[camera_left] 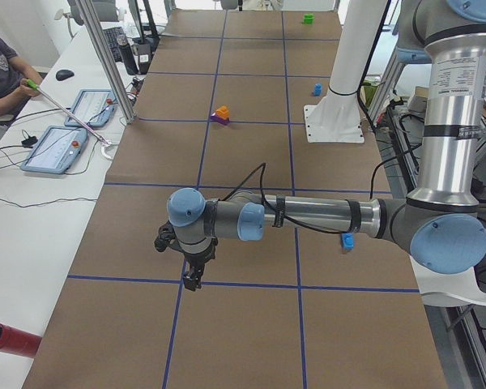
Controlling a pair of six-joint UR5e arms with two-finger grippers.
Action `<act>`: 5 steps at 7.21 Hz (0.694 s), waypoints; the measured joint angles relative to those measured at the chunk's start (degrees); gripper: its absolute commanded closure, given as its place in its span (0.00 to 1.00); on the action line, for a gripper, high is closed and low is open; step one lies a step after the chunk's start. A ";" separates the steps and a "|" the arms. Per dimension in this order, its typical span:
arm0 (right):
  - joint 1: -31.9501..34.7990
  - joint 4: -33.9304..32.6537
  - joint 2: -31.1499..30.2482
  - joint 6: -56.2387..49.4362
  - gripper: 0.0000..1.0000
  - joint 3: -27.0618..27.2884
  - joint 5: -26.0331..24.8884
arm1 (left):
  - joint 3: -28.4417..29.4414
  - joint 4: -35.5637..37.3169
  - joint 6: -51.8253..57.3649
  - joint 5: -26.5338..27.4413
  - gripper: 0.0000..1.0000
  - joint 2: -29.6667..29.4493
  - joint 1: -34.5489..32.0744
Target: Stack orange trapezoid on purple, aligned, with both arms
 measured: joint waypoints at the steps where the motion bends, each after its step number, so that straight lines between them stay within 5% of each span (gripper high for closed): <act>1: 0.29 0.00 0.02 0.02 0.00 0.03 0.35 | 0.01 0.04 -0.02 0.13 0.00 0.02 -1.13; 5: 1.43 0.06 0.08 -0.01 0.00 0.10 0.86 | 0.26 0.12 -0.09 0.22 0.00 0.19 -2.53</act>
